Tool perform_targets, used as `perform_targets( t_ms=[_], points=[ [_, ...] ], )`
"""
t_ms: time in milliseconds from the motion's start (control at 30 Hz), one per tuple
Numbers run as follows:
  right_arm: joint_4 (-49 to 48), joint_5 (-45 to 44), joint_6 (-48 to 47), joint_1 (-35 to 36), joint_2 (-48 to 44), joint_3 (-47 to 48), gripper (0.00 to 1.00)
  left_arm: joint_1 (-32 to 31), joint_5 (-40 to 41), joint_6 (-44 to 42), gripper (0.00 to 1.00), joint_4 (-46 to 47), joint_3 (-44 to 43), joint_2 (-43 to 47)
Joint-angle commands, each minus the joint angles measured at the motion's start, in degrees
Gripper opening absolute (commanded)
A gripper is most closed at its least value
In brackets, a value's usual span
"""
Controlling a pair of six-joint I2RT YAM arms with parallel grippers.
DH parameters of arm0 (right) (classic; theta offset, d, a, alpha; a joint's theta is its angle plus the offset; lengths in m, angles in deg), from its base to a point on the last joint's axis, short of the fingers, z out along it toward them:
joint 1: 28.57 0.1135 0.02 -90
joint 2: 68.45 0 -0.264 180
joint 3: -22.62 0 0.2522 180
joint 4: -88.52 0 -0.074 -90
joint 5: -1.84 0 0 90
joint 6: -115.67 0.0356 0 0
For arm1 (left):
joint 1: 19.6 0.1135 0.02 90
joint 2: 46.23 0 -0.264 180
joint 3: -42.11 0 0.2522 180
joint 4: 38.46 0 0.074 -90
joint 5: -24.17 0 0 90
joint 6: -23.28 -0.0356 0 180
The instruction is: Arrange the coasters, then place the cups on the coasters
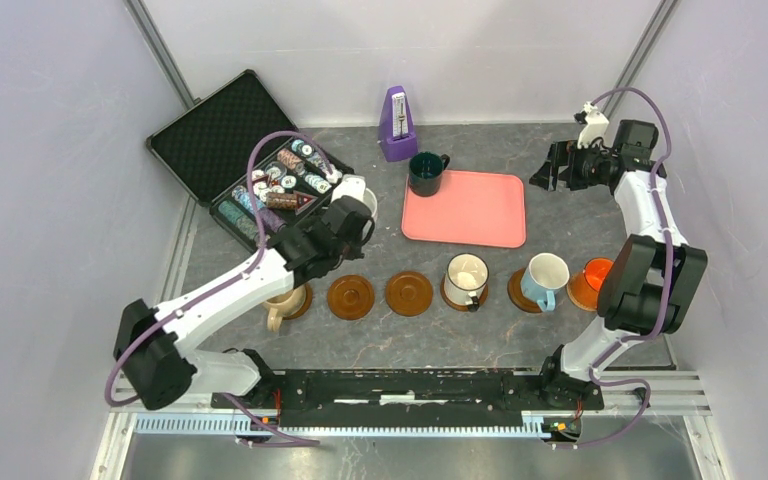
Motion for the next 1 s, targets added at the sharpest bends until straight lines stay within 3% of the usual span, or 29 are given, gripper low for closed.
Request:
perform_targets(
  t_ms=[0, 167, 500, 700, 967],
  points=[
    [0.5, 1.0, -0.7, -0.2, -3.4, 0.1, 0.98, -0.8, 2.7, 8.6, 0.02, -4.1, 1.7, 6.9],
    [1.1, 0.3, -2.0, 0.1, -5.2, -1.3, 0.98, -0.8, -1.9, 14.5, 0.02, -8.7, 5.5, 10.7],
    [3.9, -1.1, -6.0, 0.2, -9.3, -7.5, 0.98, -1.3, -6.5, 18.0, 0.04, -10.0, 12.2, 15.5],
    [4.6, -1.3, -7.3, 0.2, -10.7, -9.1, 0.98, -1.6, -10.1, 19.6, 0.09, -8.5, 16.1, 15.8],
    [6.1, -1.9, -9.5, 0.2, -13.3, -11.2, 0.98, -3.6, -10.7, 20.5, 0.08, -5.0, 19.3, 16.2]
  ],
)
